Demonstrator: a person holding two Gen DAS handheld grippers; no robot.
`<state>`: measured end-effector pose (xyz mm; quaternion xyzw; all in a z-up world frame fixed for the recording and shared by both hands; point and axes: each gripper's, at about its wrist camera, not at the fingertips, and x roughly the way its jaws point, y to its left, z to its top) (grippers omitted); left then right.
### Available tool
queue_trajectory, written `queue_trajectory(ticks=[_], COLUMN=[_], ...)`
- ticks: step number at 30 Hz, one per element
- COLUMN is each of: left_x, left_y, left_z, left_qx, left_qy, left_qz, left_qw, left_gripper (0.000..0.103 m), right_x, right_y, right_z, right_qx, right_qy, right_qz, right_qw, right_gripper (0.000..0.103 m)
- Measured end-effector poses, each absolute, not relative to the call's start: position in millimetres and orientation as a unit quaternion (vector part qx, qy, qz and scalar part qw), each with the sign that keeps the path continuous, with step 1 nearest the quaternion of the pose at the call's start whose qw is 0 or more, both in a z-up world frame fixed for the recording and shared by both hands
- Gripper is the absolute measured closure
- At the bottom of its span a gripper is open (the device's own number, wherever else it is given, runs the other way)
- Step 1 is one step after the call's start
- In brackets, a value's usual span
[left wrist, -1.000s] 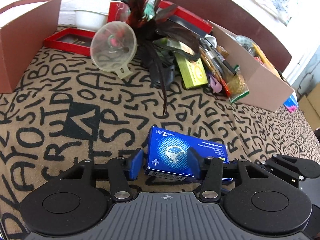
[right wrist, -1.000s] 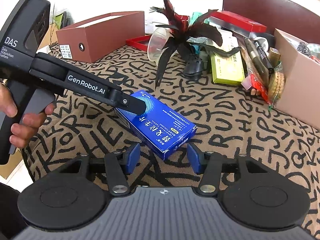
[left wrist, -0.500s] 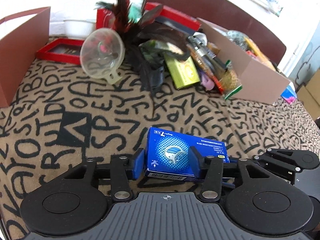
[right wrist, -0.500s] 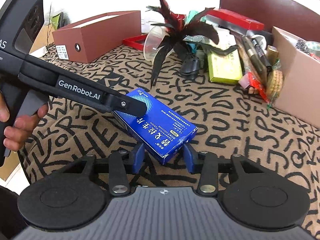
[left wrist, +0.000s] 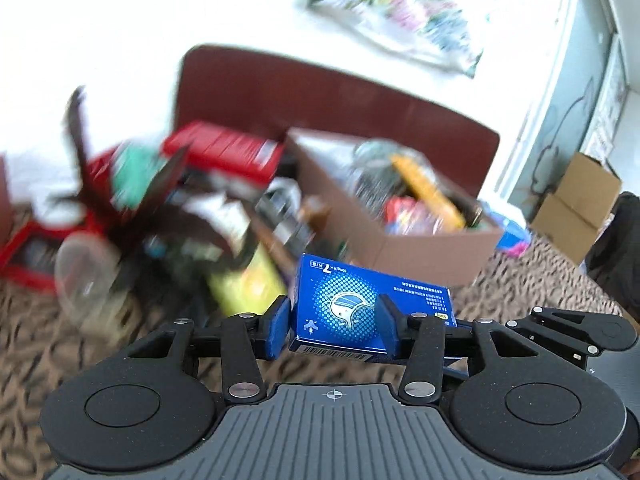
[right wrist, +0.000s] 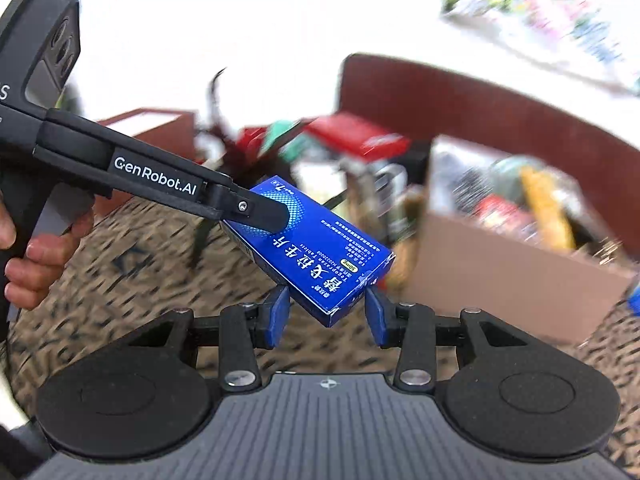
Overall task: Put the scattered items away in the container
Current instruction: 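Carry the blue medicine box into the cardboard box and open the left gripper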
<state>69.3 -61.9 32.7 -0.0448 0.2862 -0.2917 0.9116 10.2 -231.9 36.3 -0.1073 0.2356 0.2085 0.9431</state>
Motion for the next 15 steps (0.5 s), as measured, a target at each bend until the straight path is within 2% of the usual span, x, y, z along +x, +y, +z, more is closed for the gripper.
queue_trajectory(ticks=[15], left_x=[167], left_y=[-156], left_z=[85], left_qx=[-0.037], left_qy=[0.235], left_qz=[-0.333], left_qw=[0.912], left_gripper=[0.054], right_x=[97], right_y=[-281], right_z=[71], right_qx=[-0.085], right_qy=[0.17], right_qz=[0.106], right_qw=[0.976], right_gripper=[0.057])
